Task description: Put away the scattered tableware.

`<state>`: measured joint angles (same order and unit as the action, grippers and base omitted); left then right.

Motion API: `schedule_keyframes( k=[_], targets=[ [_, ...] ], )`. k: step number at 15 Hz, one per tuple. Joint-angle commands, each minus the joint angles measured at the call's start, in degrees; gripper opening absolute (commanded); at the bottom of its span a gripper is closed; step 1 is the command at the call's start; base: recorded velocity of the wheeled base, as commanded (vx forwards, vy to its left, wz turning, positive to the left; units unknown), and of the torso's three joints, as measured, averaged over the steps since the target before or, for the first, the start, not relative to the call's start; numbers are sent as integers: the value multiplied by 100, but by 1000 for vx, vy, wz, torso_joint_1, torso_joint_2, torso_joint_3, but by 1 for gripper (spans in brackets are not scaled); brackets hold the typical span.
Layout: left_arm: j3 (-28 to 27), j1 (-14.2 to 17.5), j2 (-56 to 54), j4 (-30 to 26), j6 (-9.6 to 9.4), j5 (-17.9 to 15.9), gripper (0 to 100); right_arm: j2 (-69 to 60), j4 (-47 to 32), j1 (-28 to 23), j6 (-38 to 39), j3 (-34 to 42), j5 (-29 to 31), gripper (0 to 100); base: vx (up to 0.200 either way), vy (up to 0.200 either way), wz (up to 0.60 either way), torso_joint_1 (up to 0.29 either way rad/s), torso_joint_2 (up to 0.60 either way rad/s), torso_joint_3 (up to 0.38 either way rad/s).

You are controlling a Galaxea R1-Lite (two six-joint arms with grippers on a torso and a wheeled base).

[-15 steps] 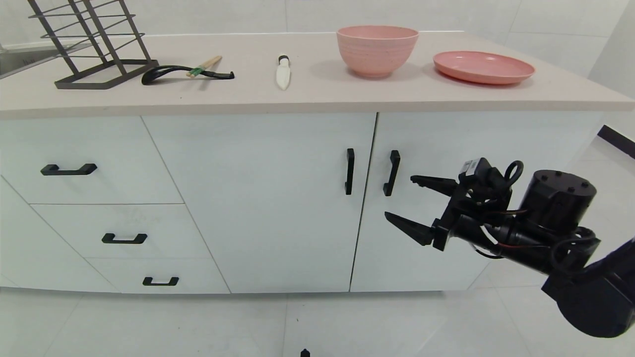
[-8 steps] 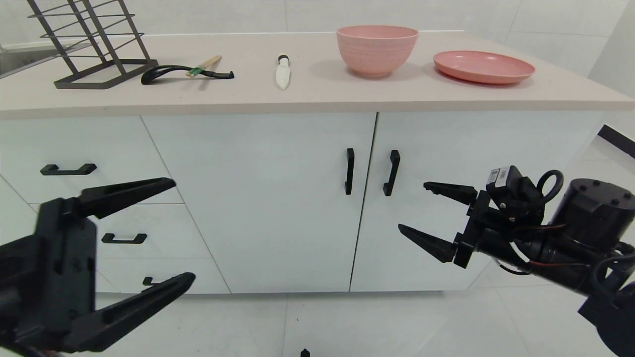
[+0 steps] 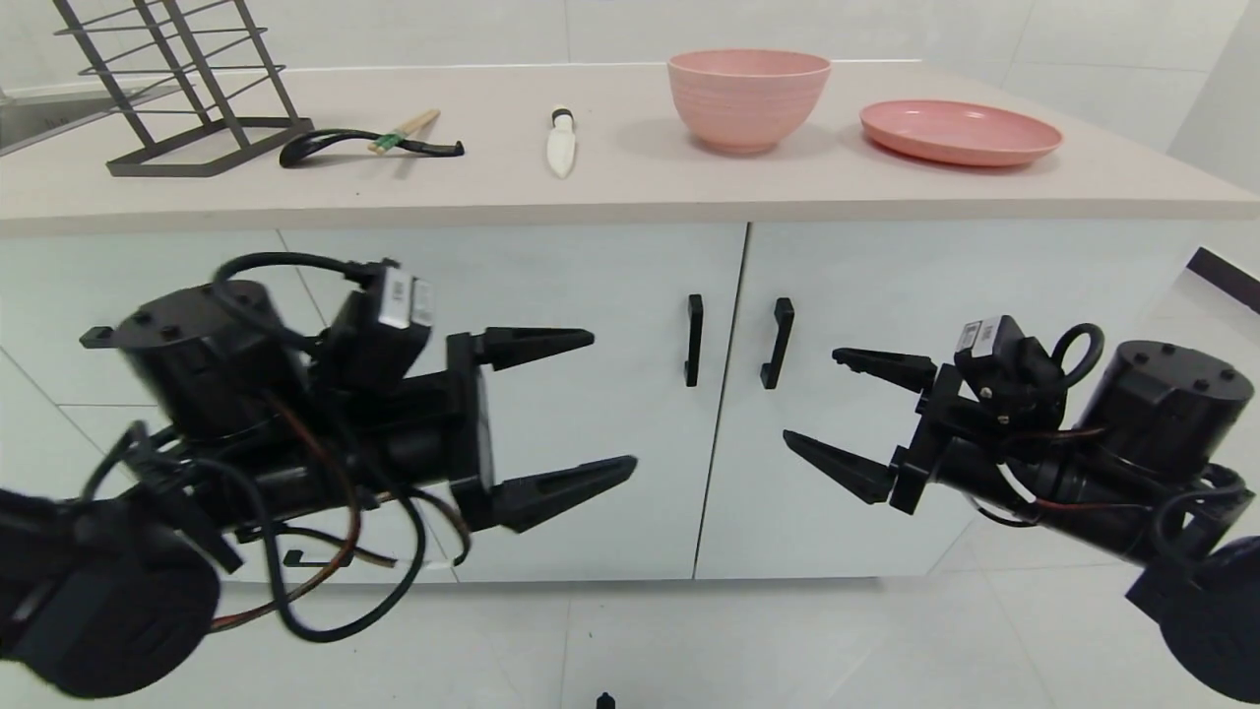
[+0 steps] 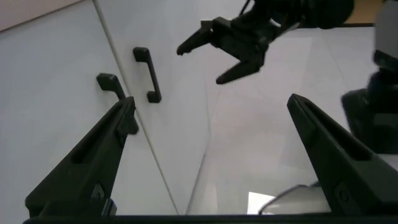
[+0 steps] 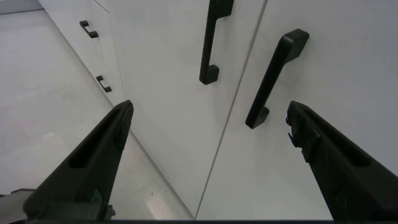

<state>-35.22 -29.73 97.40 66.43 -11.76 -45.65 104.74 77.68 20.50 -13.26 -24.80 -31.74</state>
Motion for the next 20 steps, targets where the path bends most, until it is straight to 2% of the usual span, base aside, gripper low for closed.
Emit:
schedule_keyframes(
  k=[1, 3, 7, 9, 10, 11, 12, 13, 14, 16, 17, 18, 19, 20],
  targets=[
    [-776, -569, 974, 19, -19, 417, 100, 328, 2, -20, -1, -254, -25, 100, 0, 0, 0, 0, 0, 0],
    [-1242, -701, 1334, -7, 34, 628, 100, 662, 2, -29, -1, -605, -60, 100, 0, 0, 0, 0, 0, 0],
    [-1382, -683, 1685, 19, 25, 584, 100, 785, 19, -284, -1, -737, -139, 100, 0, 0, 0, 0, 0, 0],
    [-1637, -683, 1984, 28, 7, 496, 100, 952, 37, -328, -1, -975, -350, 100, 0, 0, 0, 0, 0, 0],
    [-1769, -701, 2116, 46, 7, 118, 100, 1004, 37, -310, -1, -1098, -412, 100, 0, 0, 0, 0, 0, 0],
    [-1796, -674, 2169, 160, 25, -576, 100, 1022, 37, -293, 8, -1168, -447, 100, 0, 0, 0, 0, 0, 0],
    [-1813, -621, 2204, 248, 60, -1077, 100, 1048, 37, -284, 8, -1185, -455, 100, 0, 0, 0, 0, 0, 0],
    [-1910, -621, 2283, 257, 218, -910, 100, 1127, 46, -293, 8, -1194, -455, 100, 0, 0, 0, 0, 0, 0],
    [-1989, -621, 2371, 318, 403, -567, 100, 1198, 46, -310, 8, -1256, -464, 100, 0, 0, 0, 0, 0, 0],
    [-2024, -665, 2371, 318, 482, -277, 100, 1303, 46, -293, 8, -1432, -455, 100, 0, 0, 0, 0, 0, 0],
    [-2042, -701, 2353, 274, 526, -23, 100, 1417, 63, -266, 8, -1546, -482, 100, 0, 0, 0, 0, 0, 0],
    [-2042, -701, 2353, 283, 544, 39, 100, 1435, 63, -266, -1, -1563, -499, 100, 0, 0, 0, 0, 0, 0],
    [-2015, -815, 2336, 353, 649, 602, 100, 1602, 98, -187, -1, -1748, -745, 100, 0, 0, 0, 0, 0, 0],
    [-1980, -841, 2274, 415, 667, 707, 100, 1655, 116, -99, -1, -1818, -833, 100, 0, 0, 0, 0, 0, 0]
  ],
)
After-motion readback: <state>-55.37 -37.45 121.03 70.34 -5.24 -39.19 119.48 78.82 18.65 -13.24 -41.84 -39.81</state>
